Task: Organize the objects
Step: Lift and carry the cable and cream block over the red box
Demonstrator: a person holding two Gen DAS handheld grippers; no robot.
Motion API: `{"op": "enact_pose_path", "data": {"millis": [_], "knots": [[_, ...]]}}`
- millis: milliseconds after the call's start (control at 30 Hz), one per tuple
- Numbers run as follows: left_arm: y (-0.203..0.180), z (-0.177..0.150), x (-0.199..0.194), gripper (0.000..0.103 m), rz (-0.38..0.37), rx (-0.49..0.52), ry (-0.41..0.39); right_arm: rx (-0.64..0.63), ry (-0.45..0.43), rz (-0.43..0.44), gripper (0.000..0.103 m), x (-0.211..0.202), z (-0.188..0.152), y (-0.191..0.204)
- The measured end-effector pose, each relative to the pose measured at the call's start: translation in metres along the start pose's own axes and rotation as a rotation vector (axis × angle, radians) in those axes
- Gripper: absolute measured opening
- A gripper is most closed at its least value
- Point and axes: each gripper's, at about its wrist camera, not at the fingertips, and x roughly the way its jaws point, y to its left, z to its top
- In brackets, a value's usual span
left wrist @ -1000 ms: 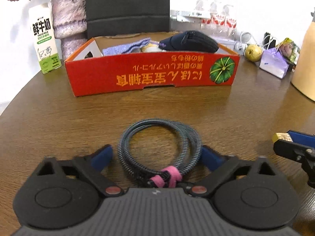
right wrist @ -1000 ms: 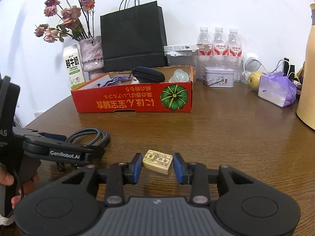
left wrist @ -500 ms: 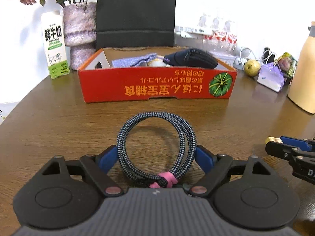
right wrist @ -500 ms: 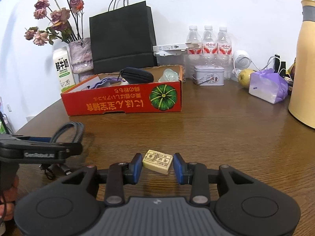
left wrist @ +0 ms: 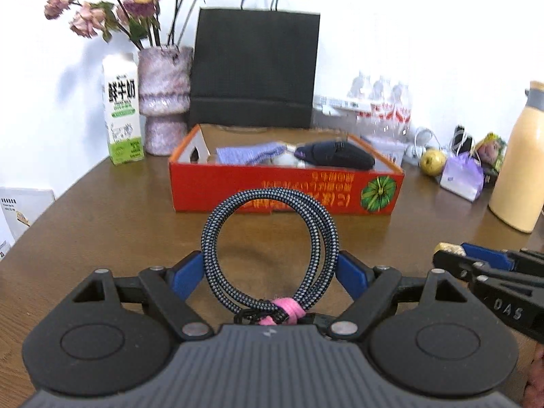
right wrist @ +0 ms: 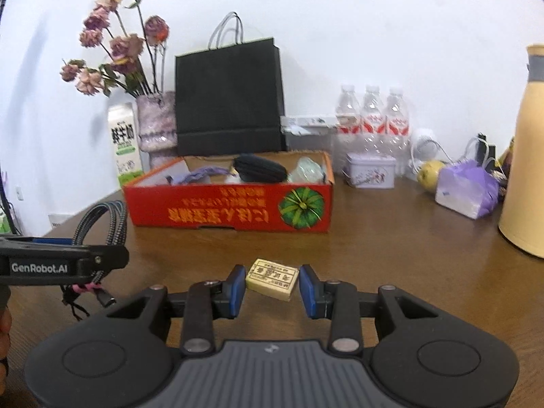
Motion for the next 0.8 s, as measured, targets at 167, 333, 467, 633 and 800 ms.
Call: {"op": "enact_pose_path", "data": {"millis": [167, 333, 467, 633, 800], "knots": [[0.007, 0.018, -0.004, 0.084, -0.004, -0.055, -0.020, -0.005, -0.033, 0.018, 0.033, -0.001, 0.017, 0.010], [0.009, 0.042, -0.008, 0.084, 0.009, -0.076, -0.075, 0.002, -0.080, 0.025, 0.033, 0.000, 0.042, 0.014], [0.007, 0.058, -0.007, 0.084, 0.018, -0.090, -0.107, 0.012, -0.108, 0.028, 0.033, 0.005, 0.060, 0.016], [0.003, 0.073, 0.003, 0.084, 0.026, -0.100, -0.129, 0.019, -0.136, 0.027, 0.033, 0.015, 0.077, 0.017], [0.002, 0.087, 0.019, 0.084, 0.036, -0.122, -0.143, 0.021, -0.164, 0.018, 0.033, 0.031, 0.094, 0.016]]}}
